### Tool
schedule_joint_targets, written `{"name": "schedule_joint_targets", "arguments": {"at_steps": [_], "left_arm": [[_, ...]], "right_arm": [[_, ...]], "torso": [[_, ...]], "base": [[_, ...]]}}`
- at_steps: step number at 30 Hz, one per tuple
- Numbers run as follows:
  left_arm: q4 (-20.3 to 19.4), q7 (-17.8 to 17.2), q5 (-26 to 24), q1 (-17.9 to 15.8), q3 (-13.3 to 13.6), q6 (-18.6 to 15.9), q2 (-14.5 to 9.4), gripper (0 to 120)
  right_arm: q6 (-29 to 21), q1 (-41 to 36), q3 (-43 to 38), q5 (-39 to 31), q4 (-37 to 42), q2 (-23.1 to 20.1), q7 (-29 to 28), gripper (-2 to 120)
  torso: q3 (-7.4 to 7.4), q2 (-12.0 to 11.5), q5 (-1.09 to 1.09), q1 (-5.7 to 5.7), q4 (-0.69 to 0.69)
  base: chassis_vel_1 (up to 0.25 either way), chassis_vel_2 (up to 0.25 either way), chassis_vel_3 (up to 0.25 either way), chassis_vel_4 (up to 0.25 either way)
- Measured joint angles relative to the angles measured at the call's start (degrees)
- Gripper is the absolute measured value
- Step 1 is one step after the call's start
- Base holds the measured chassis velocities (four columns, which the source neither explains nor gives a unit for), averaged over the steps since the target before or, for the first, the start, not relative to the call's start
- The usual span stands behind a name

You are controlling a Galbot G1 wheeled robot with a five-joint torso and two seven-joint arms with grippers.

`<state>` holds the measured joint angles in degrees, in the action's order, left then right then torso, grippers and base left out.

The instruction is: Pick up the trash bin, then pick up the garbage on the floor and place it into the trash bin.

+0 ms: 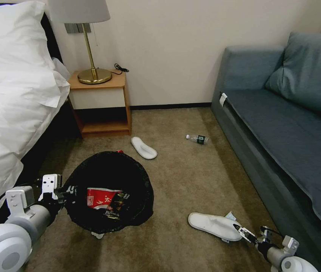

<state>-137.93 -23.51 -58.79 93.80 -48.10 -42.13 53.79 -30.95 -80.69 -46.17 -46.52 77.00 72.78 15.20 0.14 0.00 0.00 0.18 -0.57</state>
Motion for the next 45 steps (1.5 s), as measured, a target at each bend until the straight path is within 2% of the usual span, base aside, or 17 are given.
{"name": "schedule_joint_targets", "arguments": {"at_steps": [3,9,14,16,19,22,25,27,28,30,45], "left_arm": [[-0.1,0.0,0.3,0.4,0.0,0.0,0.0,2],[-0.8,0.0,0.3,1.0,-0.2,0.0,-0.3,2],[-0.9,0.0,0.1,1.3,-0.8,0.0,-0.7,2],[-1.1,0.0,-0.3,1.4,-1.1,0.0,-1.3,2],[-1.1,0.0,-0.4,1.4,-1.2,0.0,-1.4,2],[-1.1,-0.1,-0.4,1.2,-1.2,0.0,-1.5,2],[-1.1,-0.1,-0.4,1.2,-1.2,0.0,-1.5,2],[-1.0,-0.1,-0.4,1.2,-1.1,0.0,-1.4,2],[-1.0,-0.1,-0.4,1.2,-1.1,0.0,-1.4,2],[-0.9,-0.1,-0.3,1.1,-1.1,0.0,-1.4,2],[-0.7,0.0,-0.4,0.6,-1.1,0.0,-1.1,2]], "right_arm": [[0.4,0.2,0.2,0.1,-0.3,0.5,0.0,96],[1.1,0.7,0.5,-0.1,-1.0,1.1,0.3,74],[1.5,1.0,0.8,-0.1,-1.7,1.6,0.3,65],[1.6,1.0,0.8,-0.1,-1.7,2.0,0.3,54],[1.6,0.9,0.8,-0.1,-1.6,2.0,0.3,48],[1.6,0.9,0.6,-0.1,-0.9,2.2,0.2,30],[1.6,0.8,0.6,-0.2,-0.8,2.2,0.2,26],[1.6,0.7,0.4,-0.3,-0.5,2.2,0.1,15],[1.6,0.7,0.4,-0.3,-0.5,2.2,0.1,15],[1.6,0.5,0.2,-0.3,0.0,2.2,0.0,7],[1.2,-0.4,-0.2,0.2,4.2,1.9,-0.8,1]], "torso": [[0.00,0.0,0.00,0.00,0.01],[0.00,0.0,0.00,0.00,0.00],[0.00,0.0,0.00,0.00,0.00],[0.00,0.0,0.01,0.00,0.00],[0.00,0.0,0.00,0.00,0.00],[0.00,0.0,0.00,0.00,0.00],[0.00,0.0,0.00,0.00,0.00],[0.00,0.0,0.00,0.00,0.00],[0.00,0.0,0.00,0.00,0.00],[0.00,0.0,0.01,0.00,0.01],[0.00,0.0,0.00,0.00,0.00]], "base": [[0.000,0.000,0.000,0.000],[0.000,0.000,0.000,0.000],[0.000,0.000,0.000,0.000],[0.000,0.000,0.000,0.000],[0.000,0.000,0.000,0.000],[0.000,0.000,0.000,0.000],[0.000,0.000,0.000,0.000],[0.000,0.000,0.000,0.000],[0.000,0.000,0.000,0.000],[0.000,0.000,0.000,0.000],[0.000,0.000,0.000,0.000]]}}
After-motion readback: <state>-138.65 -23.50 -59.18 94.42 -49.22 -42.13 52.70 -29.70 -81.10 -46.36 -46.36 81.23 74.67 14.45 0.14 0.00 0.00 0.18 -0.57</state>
